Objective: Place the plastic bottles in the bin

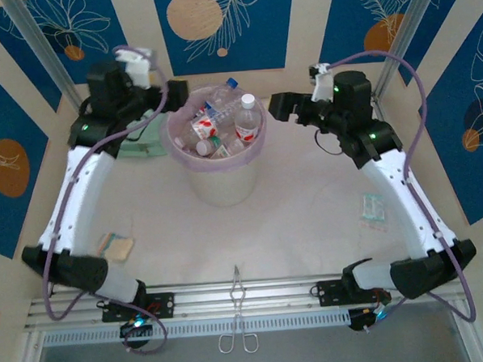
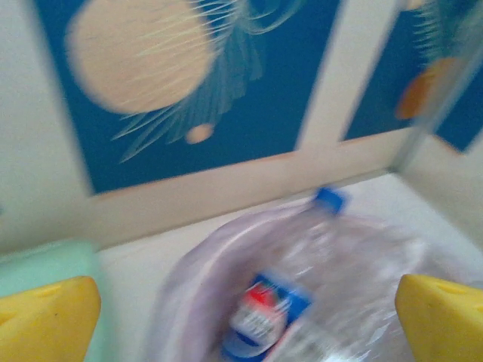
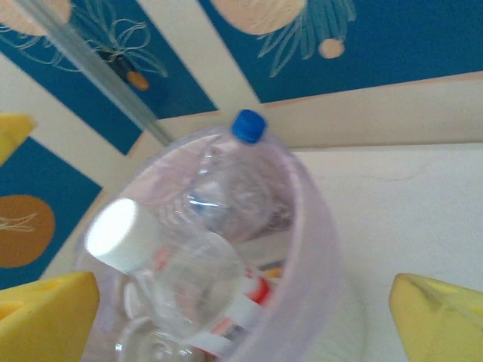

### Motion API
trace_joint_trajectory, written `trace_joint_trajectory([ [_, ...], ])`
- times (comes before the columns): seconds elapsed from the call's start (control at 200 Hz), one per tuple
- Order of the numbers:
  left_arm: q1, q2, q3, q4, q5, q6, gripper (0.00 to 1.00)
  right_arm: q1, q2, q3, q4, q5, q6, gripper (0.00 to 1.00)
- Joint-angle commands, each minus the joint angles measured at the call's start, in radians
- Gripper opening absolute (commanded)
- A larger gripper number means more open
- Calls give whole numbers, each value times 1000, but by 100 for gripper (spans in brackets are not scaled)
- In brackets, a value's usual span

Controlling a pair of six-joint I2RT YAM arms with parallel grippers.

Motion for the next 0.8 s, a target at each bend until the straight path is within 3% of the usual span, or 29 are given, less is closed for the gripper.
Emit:
trace_joint_trajectory([
  [0.0, 68, -122, -243, 36, -194, 26, 100, -50, -41, -100, -70, 99, -83, 99],
  [0.145, 157, -294, -627, 162, -379, 21, 100, -92, -112, -379, 62, 299, -128, 99],
  [0.325, 214, -384, -1020, 406, -457, 19, 100, -126, -214, -776, 423, 440, -179, 99],
  [0.555, 216, -237, -1200, 750, -422, 16, 100, -193, -97, -975, 660, 460, -183, 99],
  [0.725, 216, -63, -1204, 949, -369, 36, 100, -196, 70, -1019, 899, 443, -229, 99],
  [0.795, 216, -1, -1211, 1032, -354, 39, 100, -192, 105, -991, 919, 435, -261, 99],
])
